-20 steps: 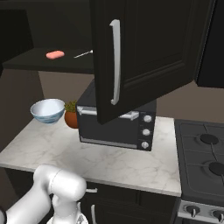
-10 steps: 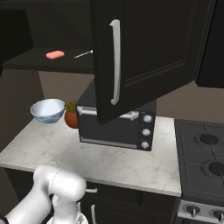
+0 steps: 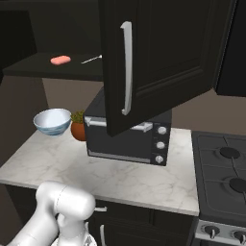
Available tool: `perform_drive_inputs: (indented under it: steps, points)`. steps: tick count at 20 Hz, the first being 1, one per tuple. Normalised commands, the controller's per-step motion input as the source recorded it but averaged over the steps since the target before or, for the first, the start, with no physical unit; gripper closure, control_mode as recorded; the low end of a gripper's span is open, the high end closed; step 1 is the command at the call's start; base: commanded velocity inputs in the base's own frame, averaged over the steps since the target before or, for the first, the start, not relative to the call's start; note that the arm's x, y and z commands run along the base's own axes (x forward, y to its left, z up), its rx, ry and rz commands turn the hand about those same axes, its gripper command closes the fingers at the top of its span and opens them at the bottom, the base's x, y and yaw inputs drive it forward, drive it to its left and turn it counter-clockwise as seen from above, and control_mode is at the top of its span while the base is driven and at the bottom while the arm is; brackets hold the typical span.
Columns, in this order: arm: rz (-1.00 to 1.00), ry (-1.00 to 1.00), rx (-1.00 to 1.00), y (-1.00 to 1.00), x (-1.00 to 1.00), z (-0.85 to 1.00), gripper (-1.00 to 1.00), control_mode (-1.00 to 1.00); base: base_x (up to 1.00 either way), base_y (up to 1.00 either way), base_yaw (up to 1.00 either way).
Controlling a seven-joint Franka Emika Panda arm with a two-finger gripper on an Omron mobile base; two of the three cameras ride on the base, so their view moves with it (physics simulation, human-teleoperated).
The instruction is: Pick the bar soap and bar soap from the cabinet and place them on the counter.
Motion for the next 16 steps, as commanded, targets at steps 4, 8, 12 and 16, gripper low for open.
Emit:
perform_drive_inputs:
  steps: [4, 8, 12, 16]
  points:
    - [0.07, -0.03, 0.20, -0.74, 0.00, 0.01, -1.00, -1.00, 0.00, 0.00, 0.00]
    - [0.10, -0.02, 0.22, -0.60, 0.00, 0.03, -1.00, -1.00, 0.00, 0.00, 0.00]
    - [0.11, 0.00, 0.25, -0.49, 0.01, 0.02, -1.00, -1.00, 0.00, 0.00, 0.00]
    - [0.14, 0.00, 0.30, -0.39, 0.08, 0.00, -1.00, -1.00, 0.00, 0.00, 0.00]
